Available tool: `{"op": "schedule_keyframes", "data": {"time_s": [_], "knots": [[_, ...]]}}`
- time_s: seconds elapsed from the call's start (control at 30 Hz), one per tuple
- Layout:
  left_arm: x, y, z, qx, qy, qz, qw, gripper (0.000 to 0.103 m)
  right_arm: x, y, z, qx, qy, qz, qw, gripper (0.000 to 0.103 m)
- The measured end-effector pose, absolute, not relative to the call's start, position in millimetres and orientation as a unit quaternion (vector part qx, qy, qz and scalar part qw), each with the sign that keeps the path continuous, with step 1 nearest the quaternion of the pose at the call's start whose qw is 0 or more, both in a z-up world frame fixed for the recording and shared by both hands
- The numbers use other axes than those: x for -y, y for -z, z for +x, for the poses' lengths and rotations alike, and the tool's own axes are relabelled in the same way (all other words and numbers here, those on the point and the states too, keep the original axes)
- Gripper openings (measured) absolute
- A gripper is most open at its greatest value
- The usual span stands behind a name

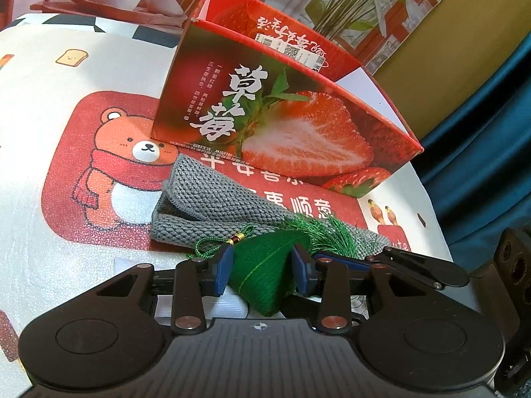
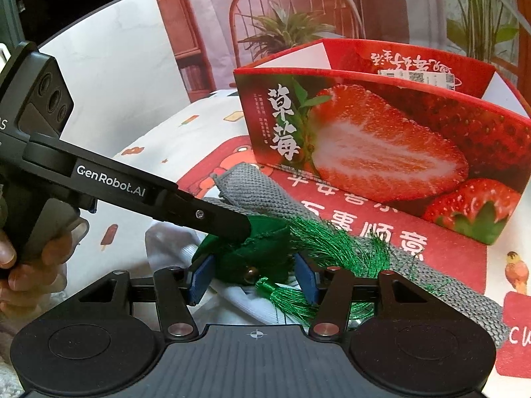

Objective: Organize soft objects
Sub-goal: 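Close both grippers on the green tasseled sachet, then lift the green sachet with both grippers and carry it over the box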

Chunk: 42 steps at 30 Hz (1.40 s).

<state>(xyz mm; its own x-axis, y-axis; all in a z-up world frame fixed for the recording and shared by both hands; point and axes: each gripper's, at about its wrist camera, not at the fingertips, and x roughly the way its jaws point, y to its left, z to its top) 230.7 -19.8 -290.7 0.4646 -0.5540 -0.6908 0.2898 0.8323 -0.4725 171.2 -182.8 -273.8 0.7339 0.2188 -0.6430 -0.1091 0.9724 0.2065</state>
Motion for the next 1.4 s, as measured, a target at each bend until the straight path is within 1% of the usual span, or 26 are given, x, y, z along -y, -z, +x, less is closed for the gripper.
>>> {"op": "schedule_keyframes", "data": {"time_s": [0.33, 0.5, 0.57, 0.6, 0.73, 0.9, 1.03, 1.23, 1.37, 1.4], "knots": [[21, 291, 228, -0.450, 0.250, -0.140, 0.846, 0.040, 182, 275, 172, -0.355, -0.090, 0.078, 0.927, 0.051], [22, 290, 227, -0.451, 0.257, -0.141, 0.843, 0.039, 183, 278, 176, -0.359, -0.093, 0.085, 0.925, 0.053], [23, 289, 226, -0.448, 0.258, -0.135, 0.845, 0.039, 184, 280, 178, -0.362, -0.100, 0.094, 0.922, 0.053], [23, 288, 225, -0.447, 0.258, -0.133, 0.846, 0.039, 184, 280, 179, -0.362, -0.103, 0.097, 0.921, 0.050], [19, 277, 224, -0.430, 0.262, -0.142, 0.852, 0.039, 182, 272, 178, -0.352, -0.104, 0.091, 0.926, 0.047], [21, 234, 225, -0.375, 0.274, -0.128, 0.877, 0.038, 187, 241, 178, -0.310, -0.105, 0.074, 0.942, 0.047], [23, 186, 235, -0.316, 0.282, -0.122, 0.898, 0.038, 195, 200, 185, -0.264, -0.106, 0.060, 0.957, 0.047], [35, 117, 258, -0.232, 0.280, -0.099, 0.926, 0.038, 214, 128, 216, -0.207, -0.114, 0.027, 0.971, 0.047], [44, 81, 280, -0.181, 0.276, -0.086, 0.940, 0.038, 219, 85, 249, -0.171, -0.105, -0.038, 0.979, 0.047], [46, 74, 283, -0.172, 0.278, -0.085, 0.941, 0.038, 221, 78, 257, -0.167, -0.104, -0.040, 0.980, 0.047]]}}
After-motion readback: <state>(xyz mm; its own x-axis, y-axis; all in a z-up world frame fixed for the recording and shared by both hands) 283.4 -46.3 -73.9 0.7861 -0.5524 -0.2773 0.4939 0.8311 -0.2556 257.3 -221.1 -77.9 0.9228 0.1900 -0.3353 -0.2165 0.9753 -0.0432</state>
